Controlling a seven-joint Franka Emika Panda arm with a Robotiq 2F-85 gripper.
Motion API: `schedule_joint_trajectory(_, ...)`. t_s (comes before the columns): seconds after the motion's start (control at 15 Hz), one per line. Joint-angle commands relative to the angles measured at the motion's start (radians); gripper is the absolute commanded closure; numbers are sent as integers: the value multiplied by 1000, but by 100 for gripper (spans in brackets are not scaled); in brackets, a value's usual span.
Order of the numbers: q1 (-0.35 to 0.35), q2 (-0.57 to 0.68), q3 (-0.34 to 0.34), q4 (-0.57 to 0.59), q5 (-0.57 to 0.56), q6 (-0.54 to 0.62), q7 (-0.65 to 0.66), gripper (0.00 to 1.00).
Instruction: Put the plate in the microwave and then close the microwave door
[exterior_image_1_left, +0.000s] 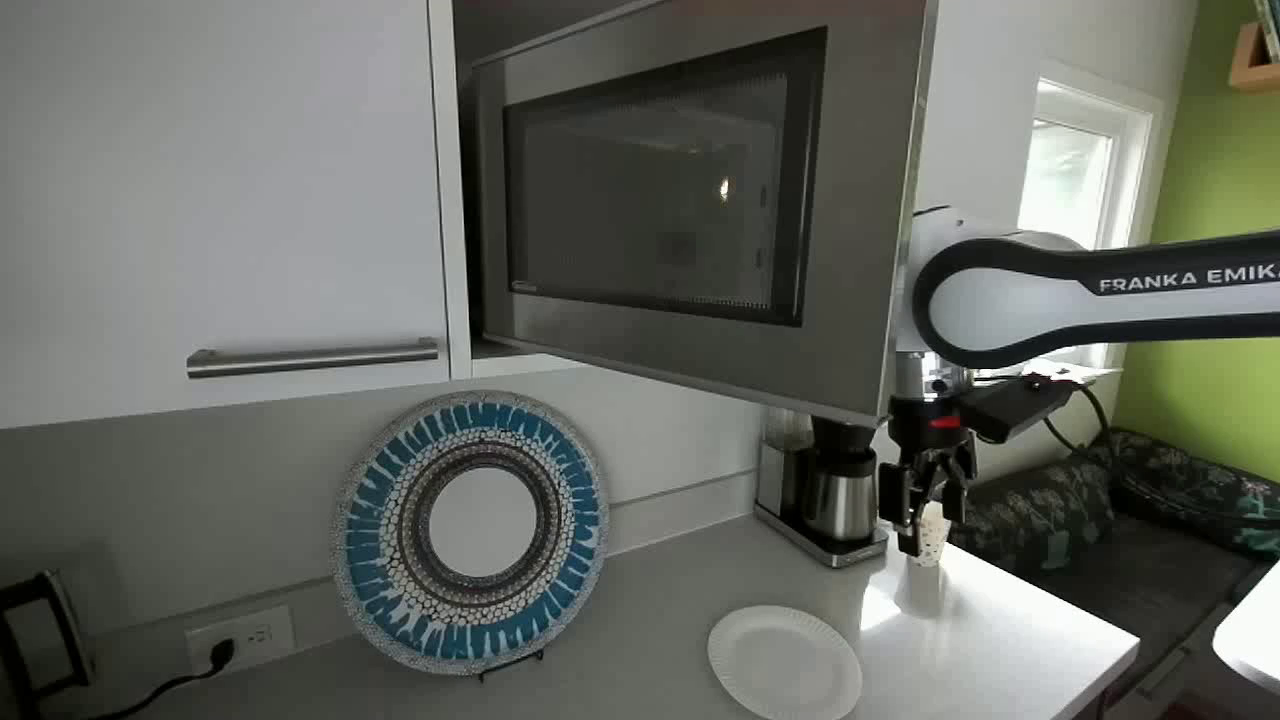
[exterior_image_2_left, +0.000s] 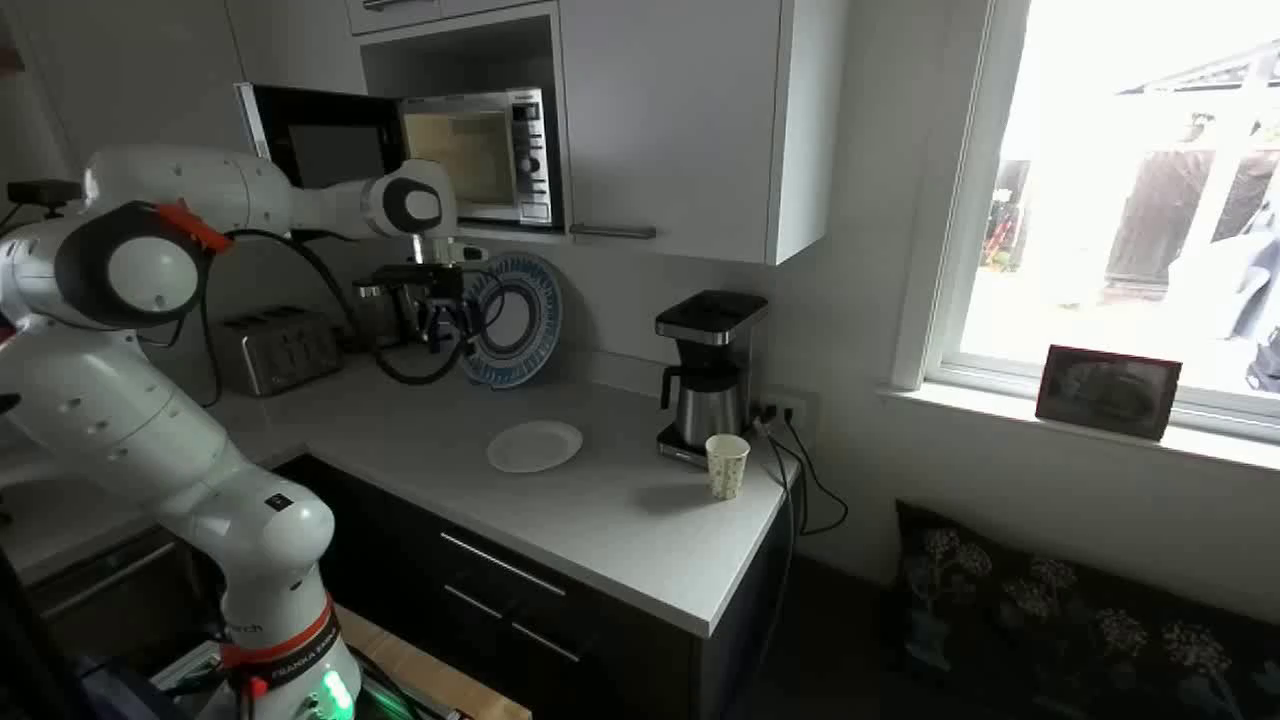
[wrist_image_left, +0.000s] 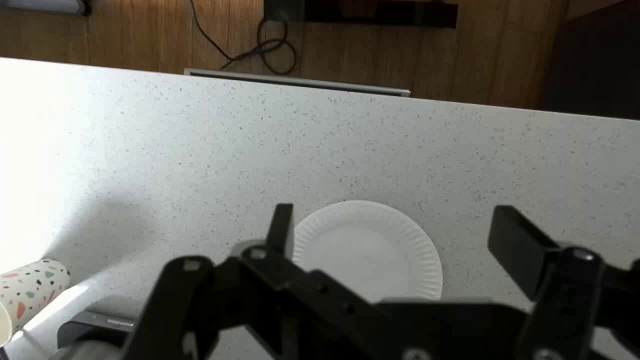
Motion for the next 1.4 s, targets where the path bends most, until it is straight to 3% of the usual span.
schedule_joint_trajectory(0.0,17,2,-13,2,-5,-2,6,0)
schedule_joint_trajectory(0.47,17,2,-13,2,-5,-2,6,0)
schedule_joint_trajectory(0.73,-18,79,-169,-14,138,22,-160,0)
schedule_joint_trajectory(1.0,-47,183,-311,-26,215,52,-475,0)
schedule_joint_trajectory(1.07,-53,214,-331,-25,236,62,-539,0)
schedule_joint_trajectory(1.13,-59,162,-294,-24,189,37,-439,0)
schedule_joint_trajectory(1.33,-73,218,-320,-24,215,55,-527,0)
